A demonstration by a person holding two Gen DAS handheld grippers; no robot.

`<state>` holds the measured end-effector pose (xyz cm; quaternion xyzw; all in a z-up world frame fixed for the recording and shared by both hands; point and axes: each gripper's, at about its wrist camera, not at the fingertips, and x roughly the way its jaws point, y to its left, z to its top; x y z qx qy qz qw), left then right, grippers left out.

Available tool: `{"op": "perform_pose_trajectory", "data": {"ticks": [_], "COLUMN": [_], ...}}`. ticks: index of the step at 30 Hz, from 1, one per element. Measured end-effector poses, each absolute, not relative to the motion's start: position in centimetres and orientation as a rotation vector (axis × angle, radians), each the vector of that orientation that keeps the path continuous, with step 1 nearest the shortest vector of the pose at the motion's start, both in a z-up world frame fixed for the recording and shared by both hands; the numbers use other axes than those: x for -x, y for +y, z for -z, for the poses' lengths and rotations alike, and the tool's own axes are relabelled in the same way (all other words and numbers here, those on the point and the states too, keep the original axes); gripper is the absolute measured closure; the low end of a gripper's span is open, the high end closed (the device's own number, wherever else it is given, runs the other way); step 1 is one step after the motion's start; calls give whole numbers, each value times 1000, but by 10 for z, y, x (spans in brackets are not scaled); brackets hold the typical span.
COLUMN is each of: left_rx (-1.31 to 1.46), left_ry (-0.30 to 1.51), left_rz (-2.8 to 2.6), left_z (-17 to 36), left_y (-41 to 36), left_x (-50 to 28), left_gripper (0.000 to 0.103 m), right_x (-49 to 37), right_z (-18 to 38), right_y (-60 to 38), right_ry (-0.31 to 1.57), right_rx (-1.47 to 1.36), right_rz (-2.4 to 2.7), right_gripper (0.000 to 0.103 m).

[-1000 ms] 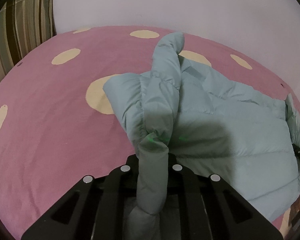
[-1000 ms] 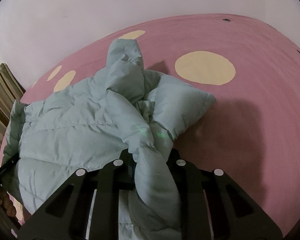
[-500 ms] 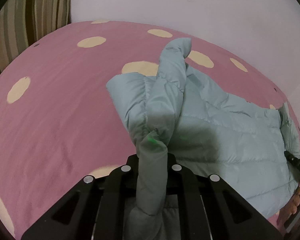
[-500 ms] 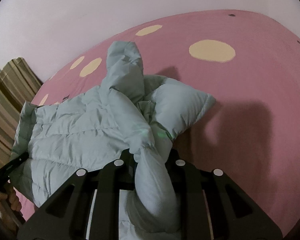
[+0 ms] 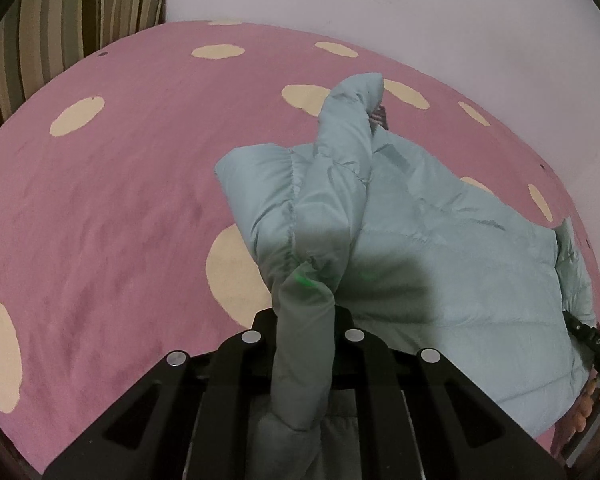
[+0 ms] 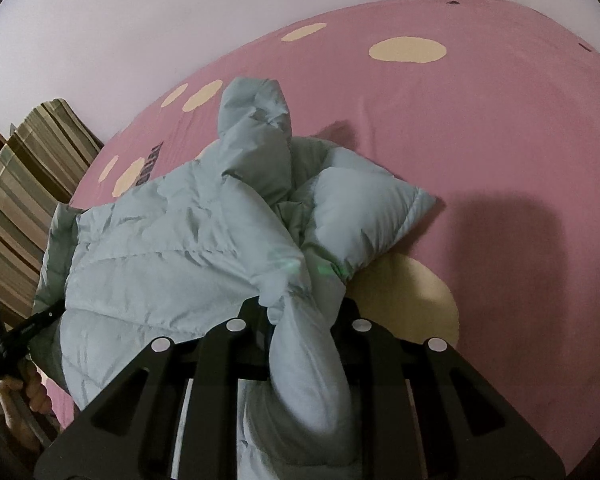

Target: Fold large clothes

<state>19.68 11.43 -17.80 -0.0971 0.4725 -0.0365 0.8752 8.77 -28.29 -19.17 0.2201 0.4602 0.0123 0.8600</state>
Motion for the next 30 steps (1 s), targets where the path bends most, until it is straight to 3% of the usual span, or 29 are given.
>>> {"op": "perform_pose_trajectory", "data": {"ticks": [7,13,17,21,27,30], "left_rx": [170,190,251,280,246,215], "left_ry": [988,987,996,992,959,932], "left_rz": [62,61,62,37,-18,-44], "left_z": [186,186,186,186,176,166], "left_y": [111,114,124,136,147,148], "left_x": [-196,-193,-192,-188,-173,-165], "left_gripper": [92,91,81,59,42,41], "right_x": [-88,-85,-81,-76,-65,-58], "right_z": [197,196,191,187,165,145], "right_y": [-279,-279,-282,-292,-298,-288], "right_ry": [963,965,950,936,886,827], "right_rx": [-427,-404,-364,-367,-315,-271], "right_rz": [-7,32,70,100,170,205], "right_gripper": [79,61,47,40,39,39]}}
